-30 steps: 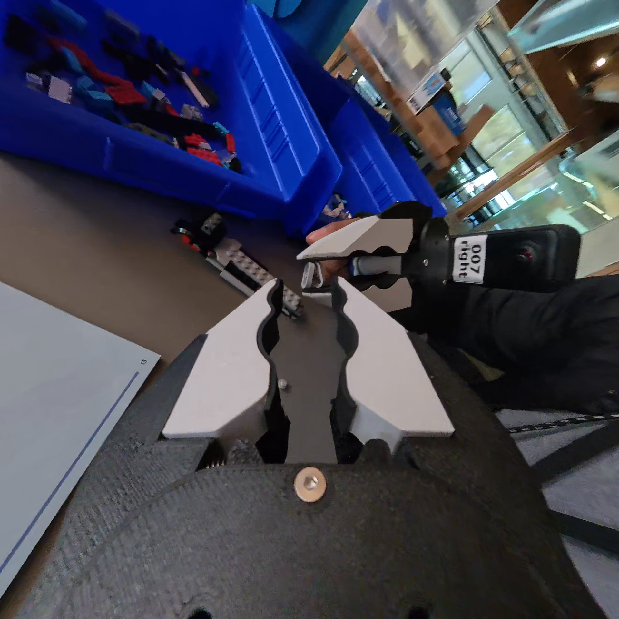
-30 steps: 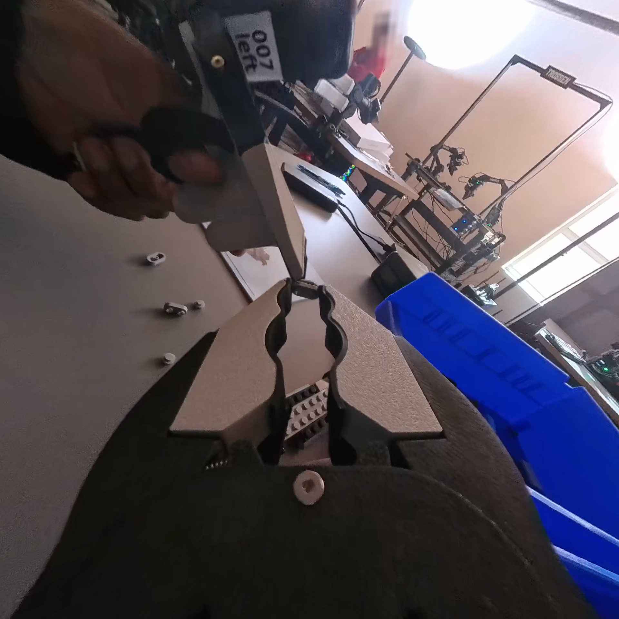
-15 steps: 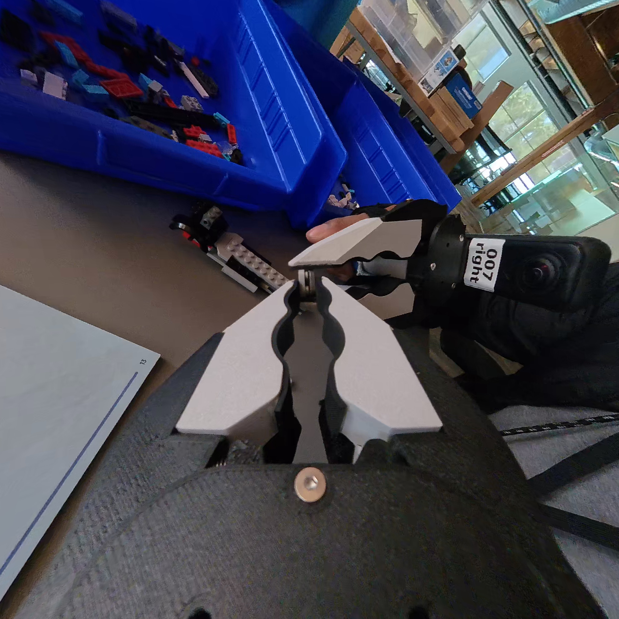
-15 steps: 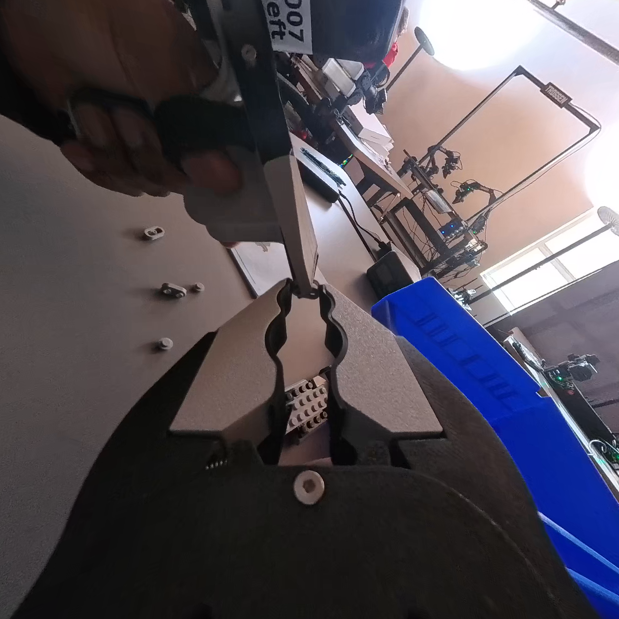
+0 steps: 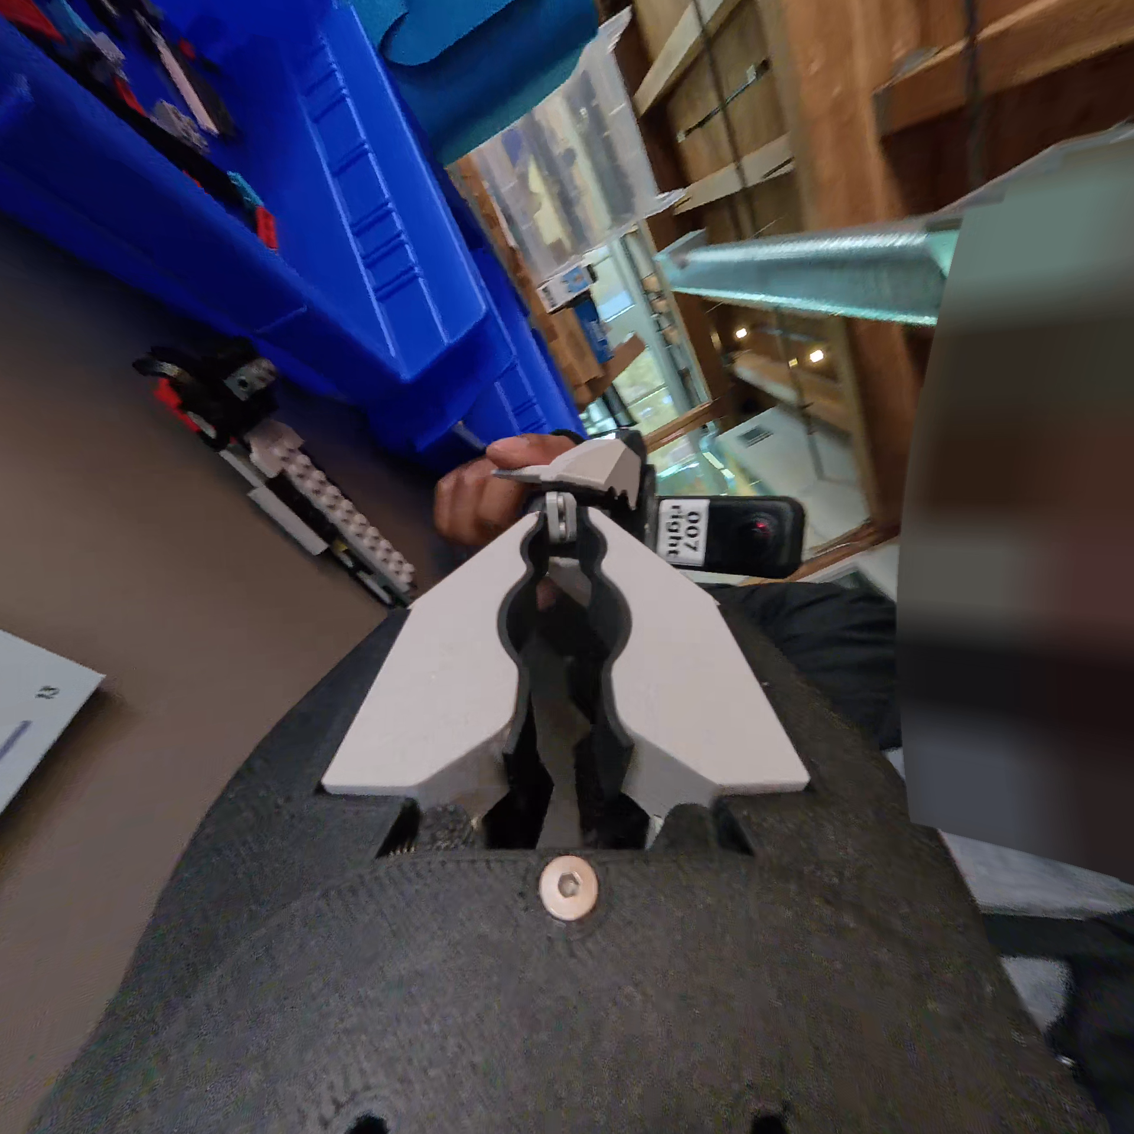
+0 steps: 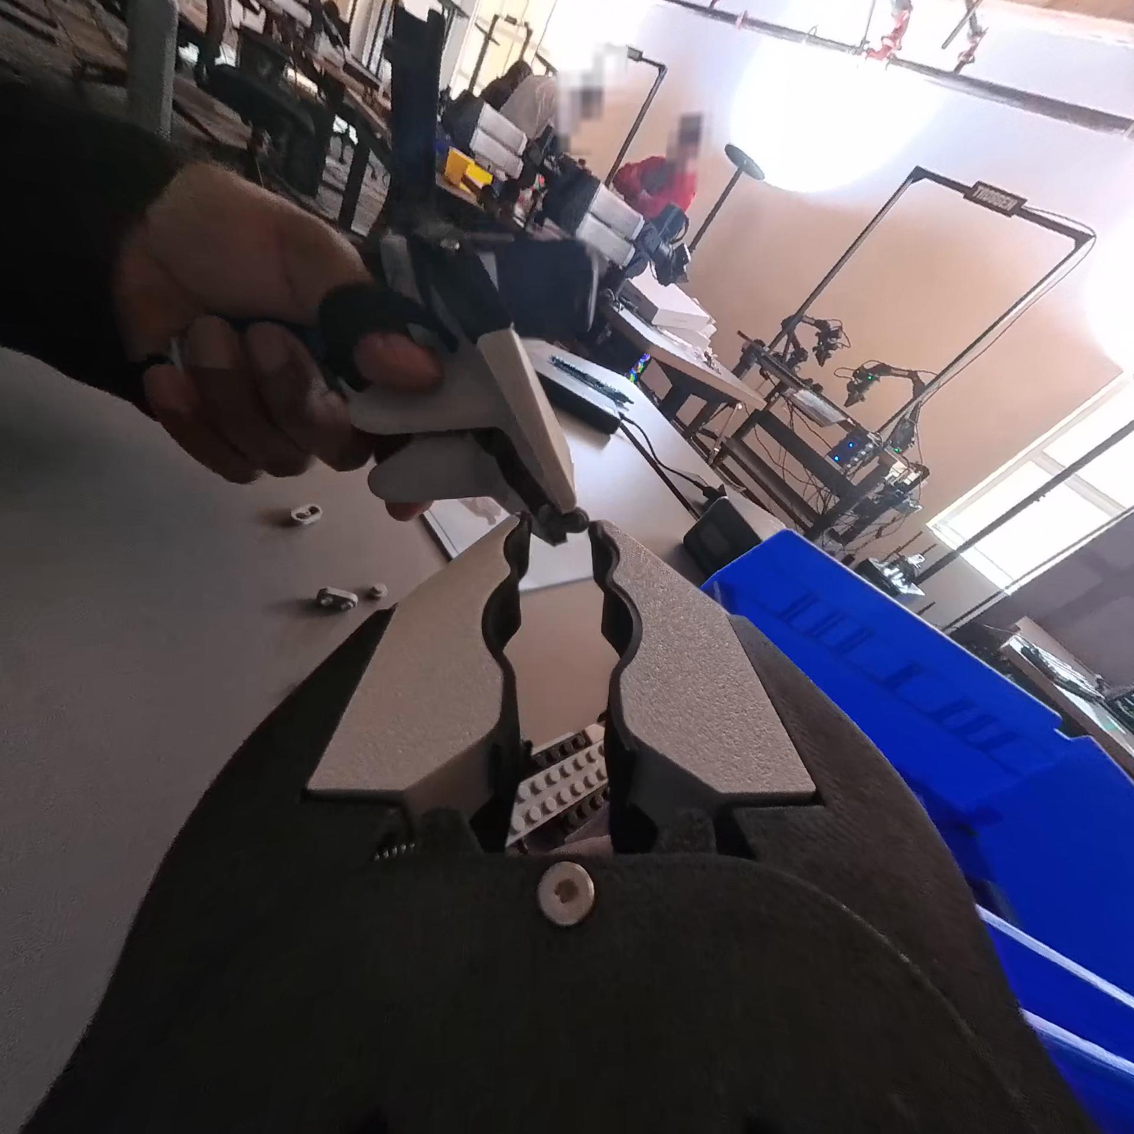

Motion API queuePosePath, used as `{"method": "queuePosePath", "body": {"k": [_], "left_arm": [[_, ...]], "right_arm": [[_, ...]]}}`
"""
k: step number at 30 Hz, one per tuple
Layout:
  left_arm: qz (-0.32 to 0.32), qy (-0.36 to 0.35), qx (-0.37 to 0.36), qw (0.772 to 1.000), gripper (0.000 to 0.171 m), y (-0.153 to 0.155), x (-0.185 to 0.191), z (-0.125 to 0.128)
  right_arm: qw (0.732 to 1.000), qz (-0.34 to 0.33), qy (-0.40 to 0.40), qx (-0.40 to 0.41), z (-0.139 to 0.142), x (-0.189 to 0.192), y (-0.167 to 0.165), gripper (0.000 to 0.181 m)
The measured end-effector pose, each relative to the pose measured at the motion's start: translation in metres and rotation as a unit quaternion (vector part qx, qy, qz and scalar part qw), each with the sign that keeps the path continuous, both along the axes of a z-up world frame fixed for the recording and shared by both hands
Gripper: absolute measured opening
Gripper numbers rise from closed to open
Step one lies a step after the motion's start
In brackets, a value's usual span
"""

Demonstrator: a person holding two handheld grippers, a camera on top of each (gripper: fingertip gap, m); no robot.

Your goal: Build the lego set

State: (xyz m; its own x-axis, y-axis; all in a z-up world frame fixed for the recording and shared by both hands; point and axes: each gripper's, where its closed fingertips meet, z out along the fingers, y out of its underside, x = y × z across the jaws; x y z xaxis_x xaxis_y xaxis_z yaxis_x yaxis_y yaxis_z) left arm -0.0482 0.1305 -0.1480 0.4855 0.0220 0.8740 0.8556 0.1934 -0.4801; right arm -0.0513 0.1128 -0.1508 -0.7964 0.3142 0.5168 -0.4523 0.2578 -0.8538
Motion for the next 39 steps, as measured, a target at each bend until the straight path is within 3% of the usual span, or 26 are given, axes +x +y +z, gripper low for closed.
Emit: {"method": "queuePosePath", "body": {"k": [10,20,39], "left_arm": [[-0.028,-0.040,0.054,0.997,0.009,0.002,0.005,0.007],[-0.014,0.004,-0.016,1.000,0.022,0.002,0.004,0.000],[0.012,0.093,-0.162,0.982,0.017,0.001,0.003,-0.023]], "right_arm": [[0.999,0.030,-0.012,-0.033,0.009,0.007,0.003,0.017],[0.999,0.023,-0.025,-0.008,0.000,0.003,0.001,0.017],[0.999,0.012,-0.005,0.043,-0.016,0.002,-0.003,0.017]]}}
